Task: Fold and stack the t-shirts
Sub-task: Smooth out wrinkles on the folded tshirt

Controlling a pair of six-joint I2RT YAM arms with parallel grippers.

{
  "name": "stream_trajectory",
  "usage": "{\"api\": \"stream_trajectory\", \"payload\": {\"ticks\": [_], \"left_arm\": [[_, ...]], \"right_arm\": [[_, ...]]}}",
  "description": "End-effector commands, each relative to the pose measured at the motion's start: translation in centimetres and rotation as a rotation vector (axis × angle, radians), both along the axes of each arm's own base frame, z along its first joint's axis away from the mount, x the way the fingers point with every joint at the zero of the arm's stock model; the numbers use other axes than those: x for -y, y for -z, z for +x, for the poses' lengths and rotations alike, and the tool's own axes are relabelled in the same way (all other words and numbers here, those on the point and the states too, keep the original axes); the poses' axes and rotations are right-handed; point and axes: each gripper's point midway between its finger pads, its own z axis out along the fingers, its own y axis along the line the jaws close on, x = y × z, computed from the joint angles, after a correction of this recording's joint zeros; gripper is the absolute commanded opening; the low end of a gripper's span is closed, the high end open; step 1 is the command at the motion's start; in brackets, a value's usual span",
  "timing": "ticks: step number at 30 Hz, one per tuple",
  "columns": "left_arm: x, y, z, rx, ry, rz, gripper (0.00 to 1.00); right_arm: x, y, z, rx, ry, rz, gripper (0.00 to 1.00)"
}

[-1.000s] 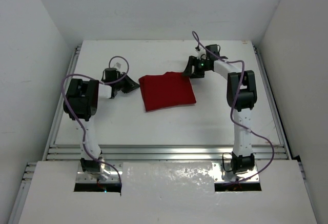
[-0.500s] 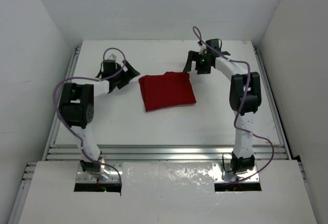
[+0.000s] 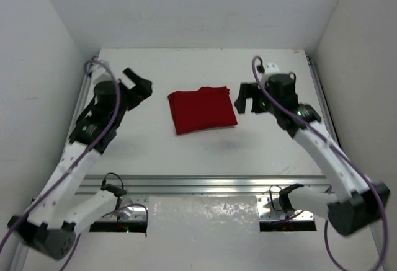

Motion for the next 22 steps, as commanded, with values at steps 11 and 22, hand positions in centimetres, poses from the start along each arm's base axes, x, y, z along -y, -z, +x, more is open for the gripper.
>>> {"api": "stream_trajectory", "payload": {"ticks": [11,22], "left_arm": [[-7.7,1.5,-10.4,0.183,-0.099,0.273,1.00],[-8.7,1.4,-11.5,0.225,-0.139,0.272,1.00]], "right_arm": [[6.6,1.7,-14.3,0.190,0.024,-0.081,0.99],[7.3,3.2,-14.7,0.163,0.057,-0.094,0.99]]}}
